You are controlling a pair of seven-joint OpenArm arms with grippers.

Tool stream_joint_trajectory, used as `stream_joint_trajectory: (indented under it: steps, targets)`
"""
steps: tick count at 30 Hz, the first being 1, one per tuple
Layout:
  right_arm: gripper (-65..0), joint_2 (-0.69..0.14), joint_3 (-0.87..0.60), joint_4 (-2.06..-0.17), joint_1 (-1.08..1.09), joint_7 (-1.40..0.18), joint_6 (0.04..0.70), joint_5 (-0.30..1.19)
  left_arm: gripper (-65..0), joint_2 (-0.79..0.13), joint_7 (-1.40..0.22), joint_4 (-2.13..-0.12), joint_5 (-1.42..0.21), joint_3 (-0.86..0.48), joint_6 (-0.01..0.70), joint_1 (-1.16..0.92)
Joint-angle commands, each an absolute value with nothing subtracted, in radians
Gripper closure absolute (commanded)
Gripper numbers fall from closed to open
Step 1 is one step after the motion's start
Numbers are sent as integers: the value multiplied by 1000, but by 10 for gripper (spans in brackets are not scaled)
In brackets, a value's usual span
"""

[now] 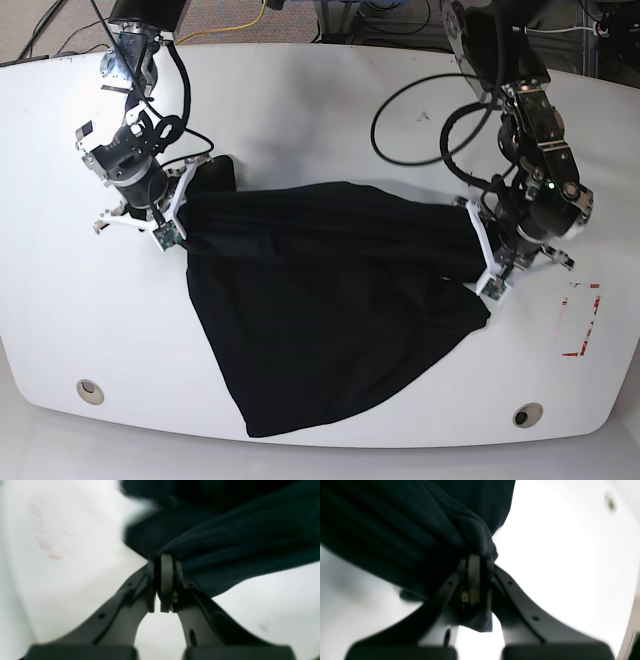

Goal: Layout the t-shirt on the table in an organized manner, then fold the t-shirt properly
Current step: 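Lower the t-shirt onto the table with both grippers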

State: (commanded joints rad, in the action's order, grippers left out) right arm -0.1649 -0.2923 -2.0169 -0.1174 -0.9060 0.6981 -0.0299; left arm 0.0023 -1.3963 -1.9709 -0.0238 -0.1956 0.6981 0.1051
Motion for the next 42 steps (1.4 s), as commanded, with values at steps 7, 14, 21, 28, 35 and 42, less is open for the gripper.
stream_joint_trajectory:
  steps: [7,14,21,28,35,42]
  targets:
    - [0,-166,-292,-2014,-148,-906,698,-35,0,12,-1396,-1971,-24,-177,698,-22]
    - [0,-165,-292,-2012,-159,-906,698,-31,0,8,-1396,-1971,-24,-177,698,-58]
    - [0,-163,-292,-2012,-159,-906,698,-35,0,4,-1396,-1969,-24,-157,698,-64]
    - [0,-163,-292,-2012,-160,-906,698,-36,0,-22,-1396,-1969,-24,-91,698,-90]
    - [0,-163,-292,-2012,-182,-906,698,-31,-128,-18,-1396,-1969,-24,-82,698,-119]
    - [0,-139,-292,-2012,-188,-906,698,-38,-262,-16,-1396,-1969,-24,-82,698,-124]
